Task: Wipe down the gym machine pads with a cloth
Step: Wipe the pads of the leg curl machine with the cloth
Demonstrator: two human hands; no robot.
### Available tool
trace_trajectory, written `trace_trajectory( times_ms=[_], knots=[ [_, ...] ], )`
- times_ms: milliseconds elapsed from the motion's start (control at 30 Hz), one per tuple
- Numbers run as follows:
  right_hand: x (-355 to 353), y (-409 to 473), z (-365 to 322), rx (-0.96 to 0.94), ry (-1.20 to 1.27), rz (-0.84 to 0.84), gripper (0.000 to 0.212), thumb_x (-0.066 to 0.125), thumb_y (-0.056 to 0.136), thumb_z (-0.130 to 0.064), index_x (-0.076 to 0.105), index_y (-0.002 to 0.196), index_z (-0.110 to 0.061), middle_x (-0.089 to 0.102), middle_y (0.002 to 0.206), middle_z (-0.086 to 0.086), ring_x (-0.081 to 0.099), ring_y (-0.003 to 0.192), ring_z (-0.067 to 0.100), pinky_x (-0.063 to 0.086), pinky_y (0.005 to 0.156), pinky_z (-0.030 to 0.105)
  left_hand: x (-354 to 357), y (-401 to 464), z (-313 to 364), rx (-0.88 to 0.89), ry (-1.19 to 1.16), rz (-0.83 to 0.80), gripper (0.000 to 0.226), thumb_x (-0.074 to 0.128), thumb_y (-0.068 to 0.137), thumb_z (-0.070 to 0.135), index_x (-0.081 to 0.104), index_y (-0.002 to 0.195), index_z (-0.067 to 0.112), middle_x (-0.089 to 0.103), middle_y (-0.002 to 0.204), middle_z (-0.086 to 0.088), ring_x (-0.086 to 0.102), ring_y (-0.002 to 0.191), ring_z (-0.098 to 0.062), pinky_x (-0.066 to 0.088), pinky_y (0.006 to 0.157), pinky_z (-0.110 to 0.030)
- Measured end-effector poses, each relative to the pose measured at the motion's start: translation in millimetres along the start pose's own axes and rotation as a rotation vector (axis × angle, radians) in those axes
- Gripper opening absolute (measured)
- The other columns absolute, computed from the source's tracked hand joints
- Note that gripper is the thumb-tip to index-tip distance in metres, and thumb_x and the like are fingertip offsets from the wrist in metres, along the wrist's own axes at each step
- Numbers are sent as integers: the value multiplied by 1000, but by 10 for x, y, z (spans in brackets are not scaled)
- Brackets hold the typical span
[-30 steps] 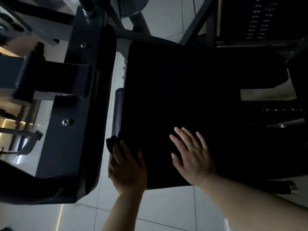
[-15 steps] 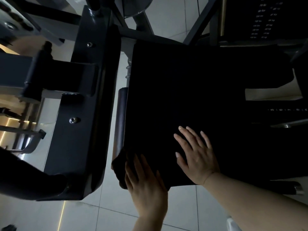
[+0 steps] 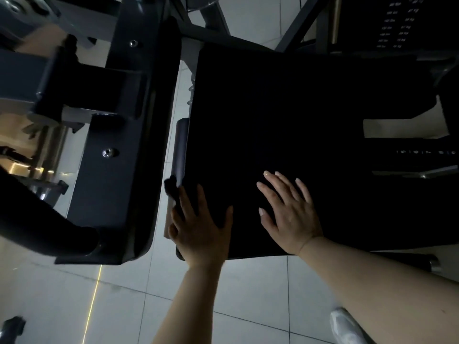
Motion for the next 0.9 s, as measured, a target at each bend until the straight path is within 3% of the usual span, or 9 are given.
trace_trajectory(
  times_ms=[200, 300, 433, 533, 633, 733, 833, 900],
  knots=[
    [-4, -47, 35, -27, 15, -19, 52, 32, 92, -38, 47, 139, -21, 36, 152, 0, 31, 140, 18, 21, 113, 46, 120, -624, 39, 86, -27, -12, 70, 20, 95, 54, 36, 144, 8, 32, 151, -18, 28, 134, -46, 23, 107, -56],
    [-12, -46, 58, -39, 39, -31, 49, 29, 95, -32, 46, 140, -22, 34, 152, -1, 29, 141, 17, 21, 113, 46, 206, -804, -117, 201, -33, 26, 65, 24, 95, 54, 35, 143, 12, 34, 149, -14, 32, 132, -44, 25, 105, -54],
    [-10, -35, 86, -48, 127, -33, 48, 25, 98, -32, 45, 140, -24, 33, 153, -4, 26, 143, 14, 20, 114, 44, 257, -768, -383, 445, 15, 244, 59, 26, 97, 58, 44, 134, 17, 41, 140, -9, 39, 127, -42, 33, 98, -55],
    [-9, -12, 105, -33, 233, -10, 51, 18, 100, -38, 48, 138, -23, 35, 152, -5, 25, 142, 11, 18, 115, 42, 214, -647, -268, 526, 49, 255, 59, 28, 96, 62, 45, 133, 19, 43, 139, -8, 37, 127, -46, 32, 97, -59],
    [-57, 20, 122, 11, 429, 59, 59, 11, 100, -47, 50, 136, -20, 40, 148, -9, 27, 141, 5, 17, 116, 39, 229, -612, -44, 653, 121, 216, 63, 40, 88, 64, 46, 134, 22, 45, 139, -7, 39, 126, -45, 34, 96, -60],
    [-138, 29, 163, 127, 795, 68, 65, 11, 94, -63, 45, 137, -27, 39, 143, -20, 28, 137, -3, 13, 117, 28, 252, -652, 412, 690, 135, 105, 69, 48, 79, 66, 48, 134, 24, 57, 131, -6, 38, 129, -45, 33, 98, -59],
    [-314, 69, 243, 358, 1259, -39, 74, 24, 80, -80, 50, 130, -32, 50, 136, -18, 39, 129, -6, 26, 111, 18, 244, -701, 993, 621, 80, -89, 64, 40, 84, 57, 49, 138, 24, 58, 131, -4, 27, 135, -46, 25, 104, -59],
    [-429, 97, 377, 469, 1385, 3, 86, 30, 71, -88, 52, 127, -26, 59, 128, -11, 48, 122, -4, 34, 100, 9, 234, -686, 1338, 539, 27, -166, 65, 41, 80, 53, 51, 138, 23, 58, 131, -5, 24, 137, -47, 20, 106, -61]
  ],
)
Point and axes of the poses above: each hand's wrist, its own y-axis towards the middle knuckle, its own x-axis out of the palm, z = x × y, the point moved 2 cm from there along y, towards the middle knuckle
